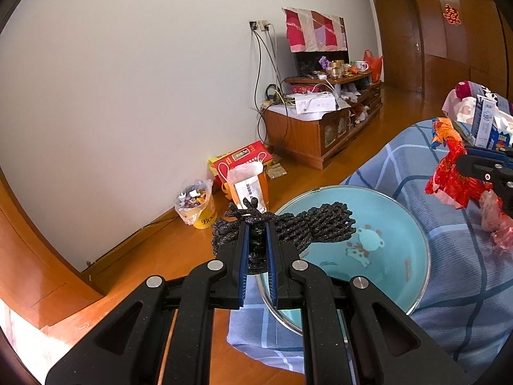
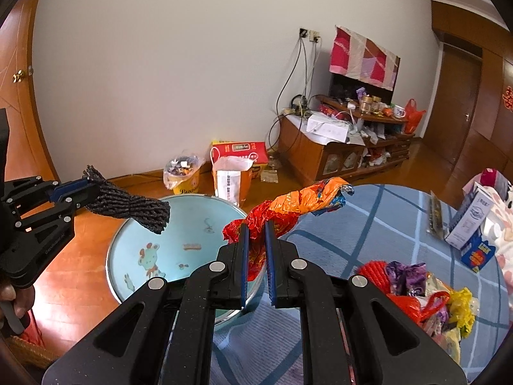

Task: Collect trash
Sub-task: 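Carry both items over the light-blue bin and open both tools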

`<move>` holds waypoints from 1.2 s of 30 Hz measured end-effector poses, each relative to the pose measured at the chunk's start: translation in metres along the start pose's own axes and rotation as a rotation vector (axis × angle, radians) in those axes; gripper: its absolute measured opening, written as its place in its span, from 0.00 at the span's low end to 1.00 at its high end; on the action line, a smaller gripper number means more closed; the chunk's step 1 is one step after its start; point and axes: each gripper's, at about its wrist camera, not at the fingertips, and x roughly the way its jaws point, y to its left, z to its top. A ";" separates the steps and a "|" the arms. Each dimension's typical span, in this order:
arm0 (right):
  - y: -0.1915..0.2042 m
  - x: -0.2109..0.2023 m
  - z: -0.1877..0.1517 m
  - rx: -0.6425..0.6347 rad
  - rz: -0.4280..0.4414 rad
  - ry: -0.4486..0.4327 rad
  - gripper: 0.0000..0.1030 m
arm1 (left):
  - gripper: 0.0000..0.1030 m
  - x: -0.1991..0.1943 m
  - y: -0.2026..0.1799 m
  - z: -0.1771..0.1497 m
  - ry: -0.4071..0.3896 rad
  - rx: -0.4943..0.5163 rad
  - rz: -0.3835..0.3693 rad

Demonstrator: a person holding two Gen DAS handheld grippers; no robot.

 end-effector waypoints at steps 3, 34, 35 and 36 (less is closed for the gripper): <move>0.003 0.005 0.000 -0.006 0.014 0.012 0.10 | 0.10 0.002 0.001 -0.001 0.008 0.001 0.003; 0.026 0.032 -0.004 -0.073 0.060 0.084 0.10 | 0.11 0.016 0.001 -0.004 0.064 -0.005 -0.028; 0.027 0.033 -0.005 -0.077 0.062 0.086 0.11 | 0.11 0.017 0.001 -0.004 0.064 -0.005 -0.029; 0.029 0.033 -0.004 -0.079 0.063 0.088 0.11 | 0.11 0.017 0.001 -0.004 0.065 -0.006 -0.031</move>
